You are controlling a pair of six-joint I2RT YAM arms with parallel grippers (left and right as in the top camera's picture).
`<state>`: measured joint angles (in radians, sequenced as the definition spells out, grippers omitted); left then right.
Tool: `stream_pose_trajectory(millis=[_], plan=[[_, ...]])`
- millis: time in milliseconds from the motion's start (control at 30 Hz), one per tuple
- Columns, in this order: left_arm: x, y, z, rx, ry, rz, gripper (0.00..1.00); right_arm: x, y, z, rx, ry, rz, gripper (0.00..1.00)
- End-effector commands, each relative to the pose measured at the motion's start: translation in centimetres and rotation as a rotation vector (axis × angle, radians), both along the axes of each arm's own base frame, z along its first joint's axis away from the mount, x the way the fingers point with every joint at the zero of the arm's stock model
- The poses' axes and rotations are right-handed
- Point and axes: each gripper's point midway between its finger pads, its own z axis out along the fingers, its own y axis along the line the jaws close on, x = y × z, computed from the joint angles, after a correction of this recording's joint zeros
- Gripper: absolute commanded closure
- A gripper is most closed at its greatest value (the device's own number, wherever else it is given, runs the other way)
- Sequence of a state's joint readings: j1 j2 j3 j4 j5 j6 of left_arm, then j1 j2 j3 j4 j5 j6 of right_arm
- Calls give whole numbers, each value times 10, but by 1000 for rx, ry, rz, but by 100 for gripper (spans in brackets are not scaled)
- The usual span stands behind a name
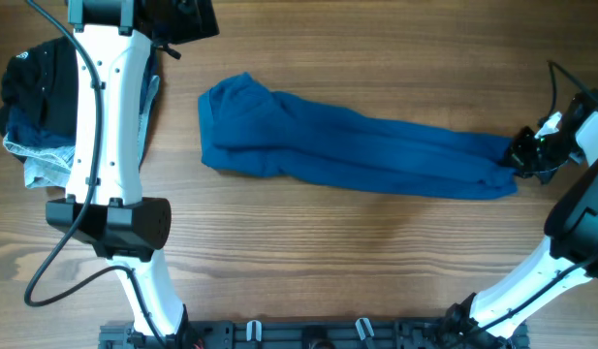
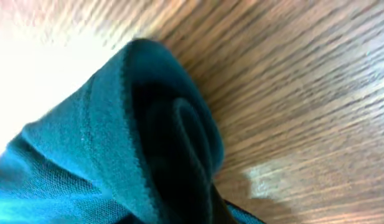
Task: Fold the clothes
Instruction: 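Release the left gripper and pull the shirt's right end rightward with the right gripper, then fold the strip's right end leftward over the middle with the right gripper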
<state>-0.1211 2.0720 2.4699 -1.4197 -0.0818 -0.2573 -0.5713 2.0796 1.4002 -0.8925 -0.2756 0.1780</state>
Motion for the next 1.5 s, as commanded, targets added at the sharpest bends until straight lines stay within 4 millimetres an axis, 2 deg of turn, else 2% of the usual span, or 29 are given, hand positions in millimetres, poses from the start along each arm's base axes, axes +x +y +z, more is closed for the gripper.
stream_pose_trajectory(millis=[0,100,167,467,533,667,733,833,900,933,1000,1133,1267,1367,1467], plan=[[3,7,1,9,-10,26,1,-9,-36,-15,9,3,-125,95],[5,6,2,5,-19,28,1,-5,-56,-9,53,-90,-196,96],[5,6,2,5,-20,28,1,-9,-66,-8,65,-106,-248,96],[5,6,2,5,-19,27,0,-5,-67,6,46,-136,-229,96],[5,6,2,5,-18,27,1,-2,-68,20,22,-167,-215,96],[5,5,2,3,-18,26,0,15,-62,75,-78,-281,-147,96],[5,5,2,-3,-18,32,1,22,-46,112,-142,-335,-85,95],[5,5,2,-2,-18,31,1,30,-18,144,-203,-372,-8,96],[5,5,2,-2,-18,32,1,37,7,154,-219,-383,54,96],[5,5,2,-2,-18,32,0,41,27,155,-210,-382,101,96],[5,5,2,-2,-18,32,0,47,62,145,-227,-331,174,96],[4,5,1,-1,-14,31,0,54,113,137,-242,-312,297,95],[4,5,1,-1,-15,31,0,63,152,128,-242,-313,385,96],[4,5,1,-1,-14,31,0,72,181,110,-224,-301,432,96],[3,5,1,-1,-10,31,0,79,208,84,-196,-277,479,96]])
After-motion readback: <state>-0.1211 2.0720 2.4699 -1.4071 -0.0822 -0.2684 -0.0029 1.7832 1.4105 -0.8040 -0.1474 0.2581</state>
